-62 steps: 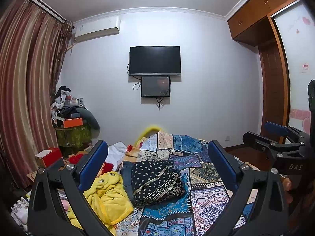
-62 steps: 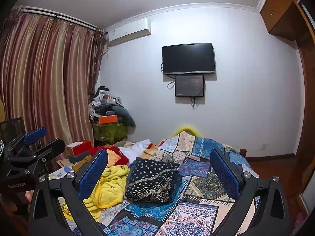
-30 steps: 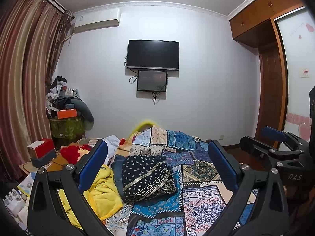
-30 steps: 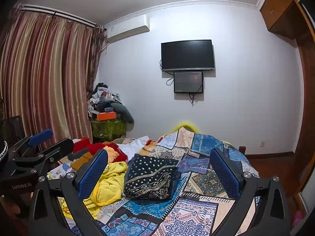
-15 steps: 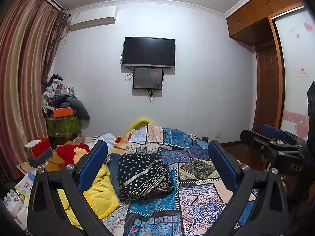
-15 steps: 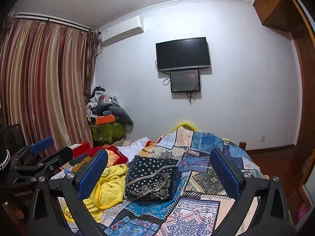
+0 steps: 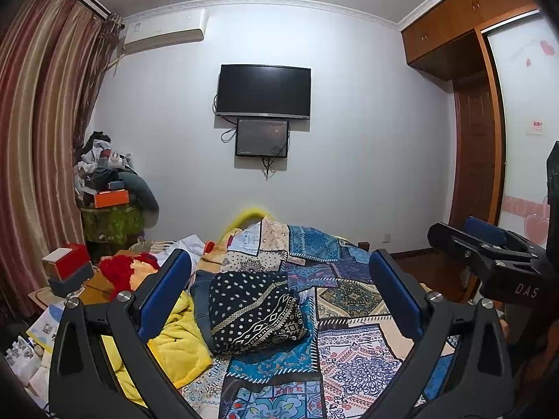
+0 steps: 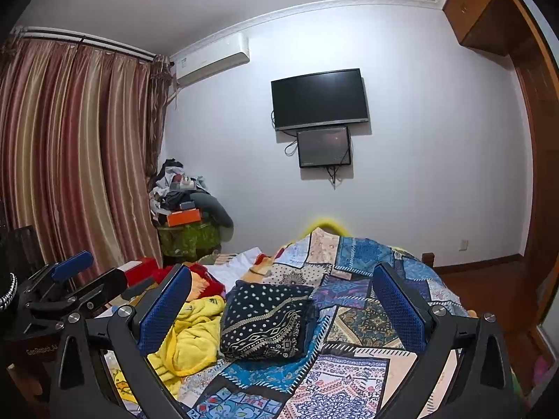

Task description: Fold large clothes

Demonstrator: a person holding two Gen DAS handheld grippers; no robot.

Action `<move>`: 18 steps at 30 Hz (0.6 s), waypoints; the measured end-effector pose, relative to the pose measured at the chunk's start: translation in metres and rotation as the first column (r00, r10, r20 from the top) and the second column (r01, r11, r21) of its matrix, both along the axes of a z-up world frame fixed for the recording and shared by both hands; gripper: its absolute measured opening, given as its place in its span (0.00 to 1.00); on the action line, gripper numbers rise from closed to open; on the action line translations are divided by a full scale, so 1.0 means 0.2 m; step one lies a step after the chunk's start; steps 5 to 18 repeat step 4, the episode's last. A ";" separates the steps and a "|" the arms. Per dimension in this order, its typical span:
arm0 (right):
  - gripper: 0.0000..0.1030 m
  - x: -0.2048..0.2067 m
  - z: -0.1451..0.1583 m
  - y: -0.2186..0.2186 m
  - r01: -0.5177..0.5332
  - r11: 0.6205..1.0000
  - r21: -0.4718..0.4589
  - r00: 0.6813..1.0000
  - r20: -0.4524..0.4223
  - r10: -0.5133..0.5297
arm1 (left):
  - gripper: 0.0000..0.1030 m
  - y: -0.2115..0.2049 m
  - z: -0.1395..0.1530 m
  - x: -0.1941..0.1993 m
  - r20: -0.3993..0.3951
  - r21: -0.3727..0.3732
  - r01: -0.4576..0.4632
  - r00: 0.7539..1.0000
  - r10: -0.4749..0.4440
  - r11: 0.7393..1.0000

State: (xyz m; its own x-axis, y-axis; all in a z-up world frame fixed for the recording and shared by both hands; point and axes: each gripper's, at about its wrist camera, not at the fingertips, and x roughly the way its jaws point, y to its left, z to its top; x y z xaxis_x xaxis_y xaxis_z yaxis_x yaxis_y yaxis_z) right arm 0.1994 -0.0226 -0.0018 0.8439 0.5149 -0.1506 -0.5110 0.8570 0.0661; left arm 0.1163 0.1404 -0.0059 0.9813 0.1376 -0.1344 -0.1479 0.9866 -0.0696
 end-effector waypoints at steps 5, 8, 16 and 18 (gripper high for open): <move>1.00 0.00 -0.01 0.02 -0.005 1.000 -0.010 1.000 -0.002 0.005 | 1.00 0.01 0.00 0.00 0.000 -0.006 0.006 1.000 -0.006 1.000; 1.00 0.00 -0.01 0.02 -0.005 1.000 -0.010 1.000 -0.002 0.005 | 1.00 0.01 0.00 0.00 0.000 -0.006 0.006 1.000 -0.006 1.000; 1.00 0.00 -0.01 0.02 -0.005 1.000 -0.010 1.000 -0.002 0.005 | 1.00 0.01 0.00 0.00 0.000 -0.006 0.006 1.000 -0.006 1.000; 1.00 0.00 -0.01 0.02 -0.005 1.000 -0.010 1.000 -0.002 0.005 | 1.00 0.01 0.00 0.00 0.000 -0.006 0.006 1.000 -0.006 1.000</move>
